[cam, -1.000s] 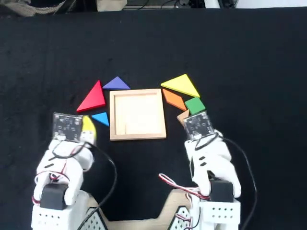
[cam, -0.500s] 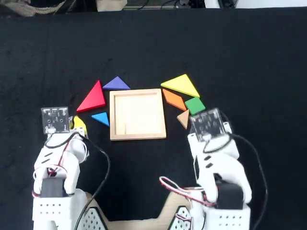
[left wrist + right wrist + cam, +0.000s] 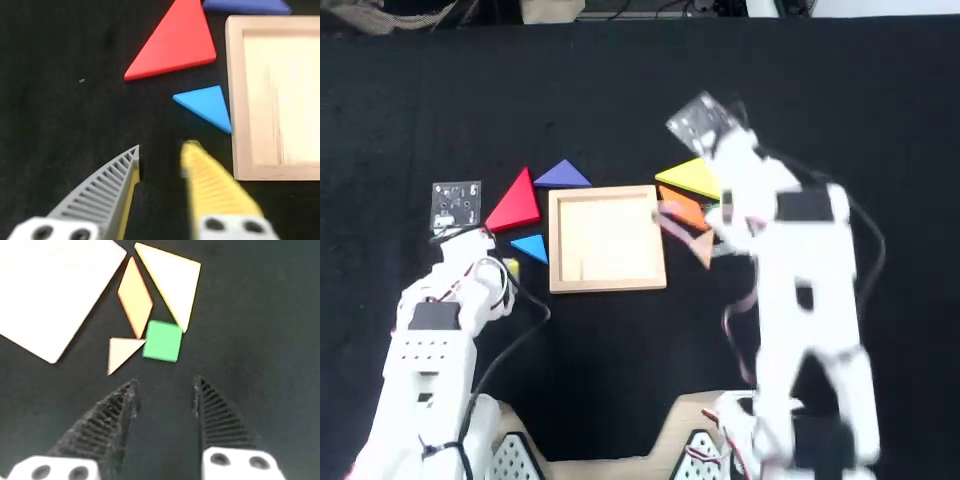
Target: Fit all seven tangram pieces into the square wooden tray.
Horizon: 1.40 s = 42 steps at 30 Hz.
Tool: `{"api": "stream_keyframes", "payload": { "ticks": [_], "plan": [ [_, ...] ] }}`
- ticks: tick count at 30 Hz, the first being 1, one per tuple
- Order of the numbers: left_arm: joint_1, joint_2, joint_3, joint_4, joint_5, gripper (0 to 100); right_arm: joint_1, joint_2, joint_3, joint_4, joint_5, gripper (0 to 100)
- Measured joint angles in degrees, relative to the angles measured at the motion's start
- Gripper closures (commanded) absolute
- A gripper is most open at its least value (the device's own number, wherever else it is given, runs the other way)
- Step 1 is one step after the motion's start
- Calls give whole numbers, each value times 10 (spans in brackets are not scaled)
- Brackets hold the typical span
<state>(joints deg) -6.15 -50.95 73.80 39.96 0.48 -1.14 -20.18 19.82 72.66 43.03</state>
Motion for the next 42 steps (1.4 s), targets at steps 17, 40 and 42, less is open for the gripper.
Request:
{"api": "stream_keyframes", "payload": {
  "ticks": [17, 40, 42],
  "plan": [
    [0, 20, 2, -70, 0, 816, 3, 584, -569, 161, 185, 585],
    [0, 20, 22, -110, 0, 816, -18, 955, -1046, 246, 243, 587],
    [0, 20, 22, -110, 0, 816, -17, 955, -1046, 243, 243, 587]
  ]
}}
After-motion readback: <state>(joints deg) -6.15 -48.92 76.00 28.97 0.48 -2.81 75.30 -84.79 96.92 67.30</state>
